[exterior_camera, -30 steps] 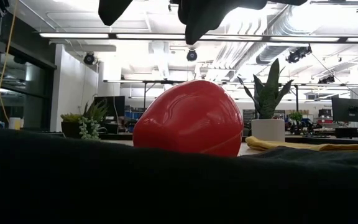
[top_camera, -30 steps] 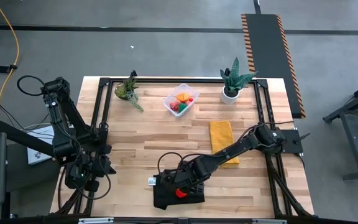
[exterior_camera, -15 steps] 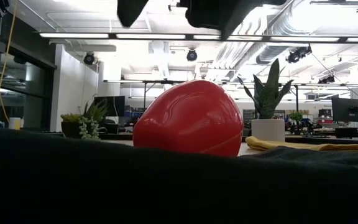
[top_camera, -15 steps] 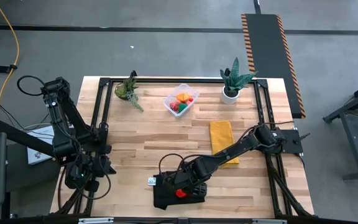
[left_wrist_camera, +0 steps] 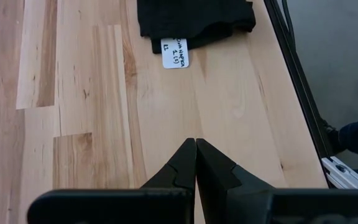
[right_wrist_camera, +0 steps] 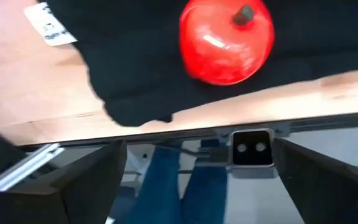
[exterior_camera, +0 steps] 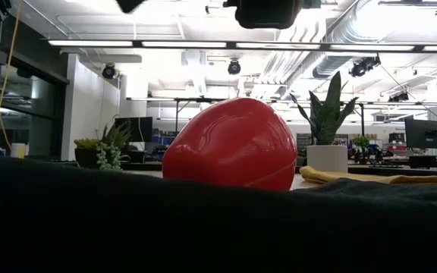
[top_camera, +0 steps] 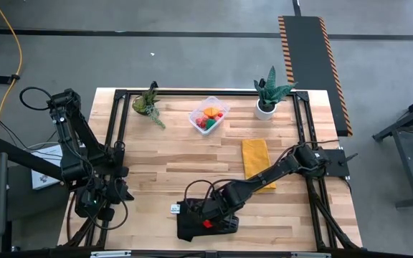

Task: Pick and placing Produce into tupperware
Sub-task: Put the red apple into the transparent bin

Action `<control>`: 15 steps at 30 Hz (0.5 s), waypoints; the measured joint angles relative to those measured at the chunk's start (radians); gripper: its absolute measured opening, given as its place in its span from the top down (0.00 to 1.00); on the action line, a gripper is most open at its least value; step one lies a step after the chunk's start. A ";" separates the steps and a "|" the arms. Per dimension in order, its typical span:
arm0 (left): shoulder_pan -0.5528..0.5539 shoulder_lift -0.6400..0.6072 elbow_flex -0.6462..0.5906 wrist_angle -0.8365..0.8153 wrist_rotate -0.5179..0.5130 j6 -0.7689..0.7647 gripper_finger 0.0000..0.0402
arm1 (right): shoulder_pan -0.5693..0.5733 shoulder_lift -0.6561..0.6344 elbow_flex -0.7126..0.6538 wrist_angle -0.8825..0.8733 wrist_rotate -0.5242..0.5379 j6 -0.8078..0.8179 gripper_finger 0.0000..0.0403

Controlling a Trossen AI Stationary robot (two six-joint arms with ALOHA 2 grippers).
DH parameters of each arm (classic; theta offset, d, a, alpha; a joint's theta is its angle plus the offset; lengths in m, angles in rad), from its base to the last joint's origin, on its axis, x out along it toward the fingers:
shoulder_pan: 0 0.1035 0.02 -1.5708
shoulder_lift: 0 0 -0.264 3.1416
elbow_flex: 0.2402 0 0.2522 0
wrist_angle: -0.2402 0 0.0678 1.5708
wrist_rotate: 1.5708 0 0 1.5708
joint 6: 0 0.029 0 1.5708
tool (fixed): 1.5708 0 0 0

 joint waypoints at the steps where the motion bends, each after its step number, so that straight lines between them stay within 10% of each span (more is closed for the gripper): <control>1: 0.000 0.000 0.000 0.000 0.000 0.000 1.00 | 0.001 0.000 0.000 0.008 0.004 0.010 0.02; 15: 0.000 0.000 0.000 0.000 -0.001 0.002 1.00 | 0.000 0.000 0.000 0.088 0.124 0.076 0.02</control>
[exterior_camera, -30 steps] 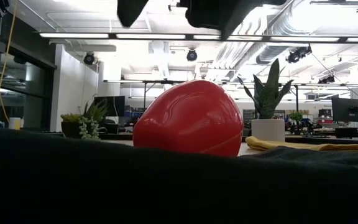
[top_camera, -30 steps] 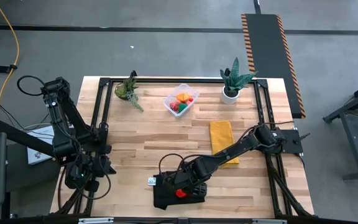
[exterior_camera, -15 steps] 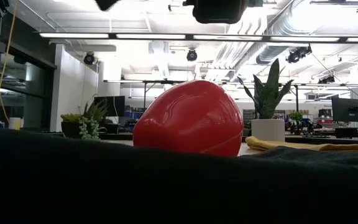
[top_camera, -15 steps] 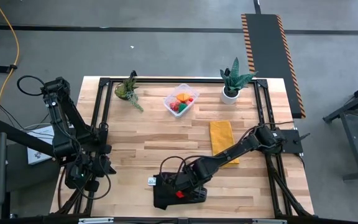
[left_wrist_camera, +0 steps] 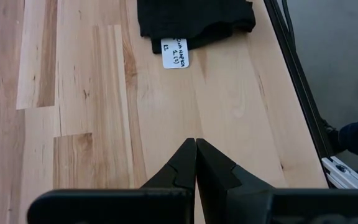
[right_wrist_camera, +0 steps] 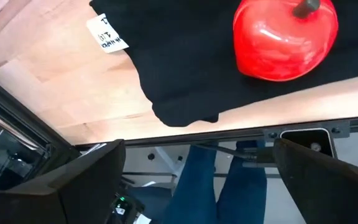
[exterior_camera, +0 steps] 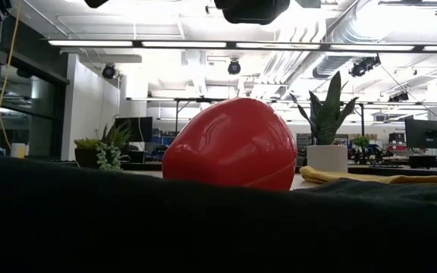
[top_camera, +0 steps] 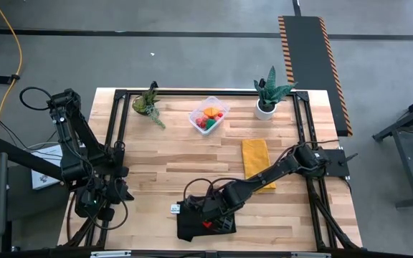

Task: Pick and placing Produce into tupperware
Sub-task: Put the red apple into the transparent bin

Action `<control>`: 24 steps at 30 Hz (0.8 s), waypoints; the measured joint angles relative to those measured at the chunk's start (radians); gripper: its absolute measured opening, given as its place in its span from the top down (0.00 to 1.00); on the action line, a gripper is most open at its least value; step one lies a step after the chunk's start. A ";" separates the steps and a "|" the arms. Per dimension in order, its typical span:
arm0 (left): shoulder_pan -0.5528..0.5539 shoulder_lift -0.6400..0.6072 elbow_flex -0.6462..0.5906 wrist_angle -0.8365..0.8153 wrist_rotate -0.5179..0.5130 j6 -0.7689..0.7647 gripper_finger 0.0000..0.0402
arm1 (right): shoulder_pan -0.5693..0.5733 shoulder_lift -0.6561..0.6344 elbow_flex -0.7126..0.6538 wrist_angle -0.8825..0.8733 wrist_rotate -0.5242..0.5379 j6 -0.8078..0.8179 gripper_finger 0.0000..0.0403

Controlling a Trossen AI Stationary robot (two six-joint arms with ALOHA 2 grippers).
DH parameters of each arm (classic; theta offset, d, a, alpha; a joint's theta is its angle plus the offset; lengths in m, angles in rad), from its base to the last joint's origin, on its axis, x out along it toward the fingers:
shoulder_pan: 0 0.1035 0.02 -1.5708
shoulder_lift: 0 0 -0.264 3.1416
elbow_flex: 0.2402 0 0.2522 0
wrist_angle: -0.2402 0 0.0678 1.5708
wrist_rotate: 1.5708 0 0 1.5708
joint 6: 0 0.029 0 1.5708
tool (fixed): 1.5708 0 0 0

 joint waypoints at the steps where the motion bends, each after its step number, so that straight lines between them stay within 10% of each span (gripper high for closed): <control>1: 0.000 0.000 0.000 0.000 0.000 0.000 1.00 | 0.000 0.000 0.000 0.000 0.000 0.005 0.02; 24: 0.000 0.000 0.000 -0.022 0.004 0.002 1.00 | 0.000 0.035 -0.001 -0.126 -0.061 0.023 0.02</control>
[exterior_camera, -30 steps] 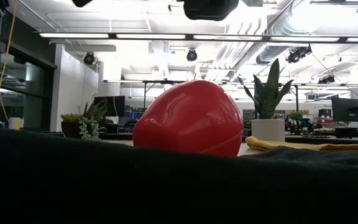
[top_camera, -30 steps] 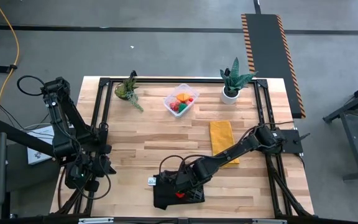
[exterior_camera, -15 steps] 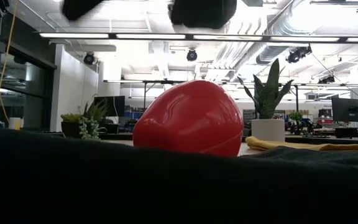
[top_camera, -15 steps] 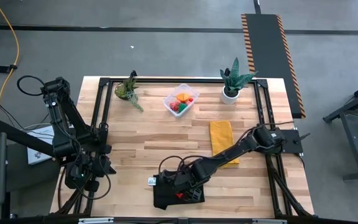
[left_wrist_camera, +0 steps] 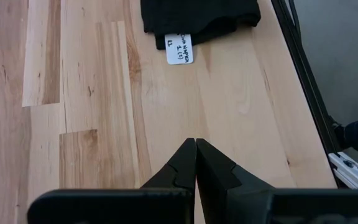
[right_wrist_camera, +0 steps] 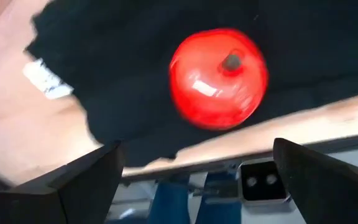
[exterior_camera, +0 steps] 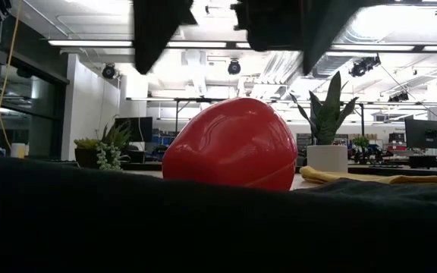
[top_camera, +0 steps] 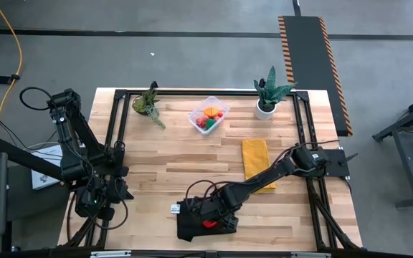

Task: Pick and placing Produce into tupperware
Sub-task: Put the red apple into the transparent bin

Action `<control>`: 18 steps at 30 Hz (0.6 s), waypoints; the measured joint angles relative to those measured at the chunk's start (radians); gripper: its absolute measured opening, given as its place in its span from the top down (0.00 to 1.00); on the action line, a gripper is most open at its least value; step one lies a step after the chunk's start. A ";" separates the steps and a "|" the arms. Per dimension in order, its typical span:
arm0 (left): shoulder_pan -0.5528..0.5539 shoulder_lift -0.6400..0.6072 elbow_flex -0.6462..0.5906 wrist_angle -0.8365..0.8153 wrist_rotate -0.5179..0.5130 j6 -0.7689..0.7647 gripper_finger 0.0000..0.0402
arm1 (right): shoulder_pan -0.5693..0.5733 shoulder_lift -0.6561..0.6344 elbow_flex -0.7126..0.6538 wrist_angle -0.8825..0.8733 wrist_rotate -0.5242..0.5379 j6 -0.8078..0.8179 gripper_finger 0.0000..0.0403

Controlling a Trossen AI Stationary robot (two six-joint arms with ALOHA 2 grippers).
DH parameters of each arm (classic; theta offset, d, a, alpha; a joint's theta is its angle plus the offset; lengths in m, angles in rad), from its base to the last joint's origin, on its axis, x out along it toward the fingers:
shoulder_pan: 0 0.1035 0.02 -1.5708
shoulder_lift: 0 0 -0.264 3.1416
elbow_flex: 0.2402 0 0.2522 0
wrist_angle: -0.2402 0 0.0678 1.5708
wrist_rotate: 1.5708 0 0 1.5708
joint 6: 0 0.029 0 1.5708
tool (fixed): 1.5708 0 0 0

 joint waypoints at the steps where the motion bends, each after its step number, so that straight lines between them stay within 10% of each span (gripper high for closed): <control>1: 0.000 0.000 0.000 0.000 0.000 0.000 1.00 | 0.000 0.000 0.000 -0.020 0.000 0.000 0.02; 18: 0.000 0.000 0.000 -0.002 0.015 0.000 1.00 | 0.000 0.092 0.000 0.044 -0.001 0.000 0.02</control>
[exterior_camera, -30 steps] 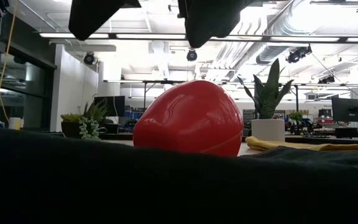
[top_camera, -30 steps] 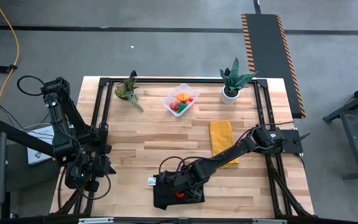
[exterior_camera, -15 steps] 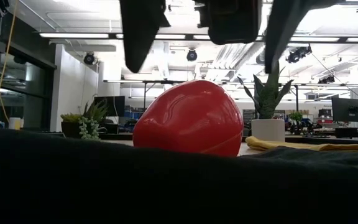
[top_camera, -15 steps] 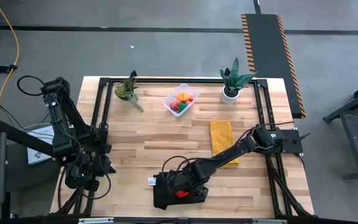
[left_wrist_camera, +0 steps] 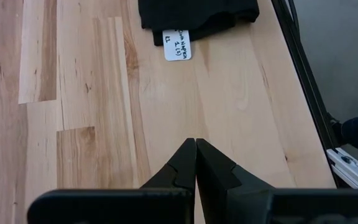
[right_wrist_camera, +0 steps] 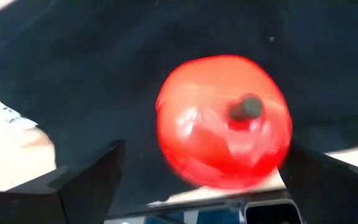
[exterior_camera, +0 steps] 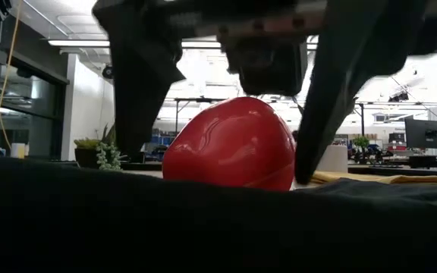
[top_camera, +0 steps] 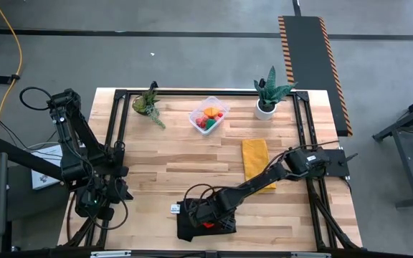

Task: Pick and placing Produce into tupperware
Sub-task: Put the red apple into the transparent bin

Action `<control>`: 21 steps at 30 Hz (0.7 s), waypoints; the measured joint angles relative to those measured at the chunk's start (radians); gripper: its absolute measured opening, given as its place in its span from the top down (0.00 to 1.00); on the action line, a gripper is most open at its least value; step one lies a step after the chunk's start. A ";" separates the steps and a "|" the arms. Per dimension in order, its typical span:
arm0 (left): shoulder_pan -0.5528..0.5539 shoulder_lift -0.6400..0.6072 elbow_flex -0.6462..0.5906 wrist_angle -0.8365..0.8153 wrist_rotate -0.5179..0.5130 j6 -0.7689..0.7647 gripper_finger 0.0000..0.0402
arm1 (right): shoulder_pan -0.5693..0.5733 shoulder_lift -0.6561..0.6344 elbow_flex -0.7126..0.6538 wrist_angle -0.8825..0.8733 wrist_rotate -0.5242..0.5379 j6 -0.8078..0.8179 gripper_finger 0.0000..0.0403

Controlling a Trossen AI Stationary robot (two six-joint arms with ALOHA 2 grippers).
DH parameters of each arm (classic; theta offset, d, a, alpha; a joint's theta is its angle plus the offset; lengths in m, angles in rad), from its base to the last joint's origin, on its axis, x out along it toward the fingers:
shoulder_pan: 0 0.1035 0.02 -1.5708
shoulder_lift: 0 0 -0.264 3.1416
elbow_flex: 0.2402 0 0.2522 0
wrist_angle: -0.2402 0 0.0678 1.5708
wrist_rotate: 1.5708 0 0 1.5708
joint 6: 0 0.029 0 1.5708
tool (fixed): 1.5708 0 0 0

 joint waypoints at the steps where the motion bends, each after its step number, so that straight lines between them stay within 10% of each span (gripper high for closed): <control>1: 0.000 0.000 0.000 0.000 0.000 0.000 1.00 | 0.000 0.005 0.000 -0.003 0.000 0.000 0.02; 21: 0.000 0.000 0.000 -0.004 0.000 0.000 1.00 | -0.024 0.012 0.000 -0.061 0.015 -0.009 0.03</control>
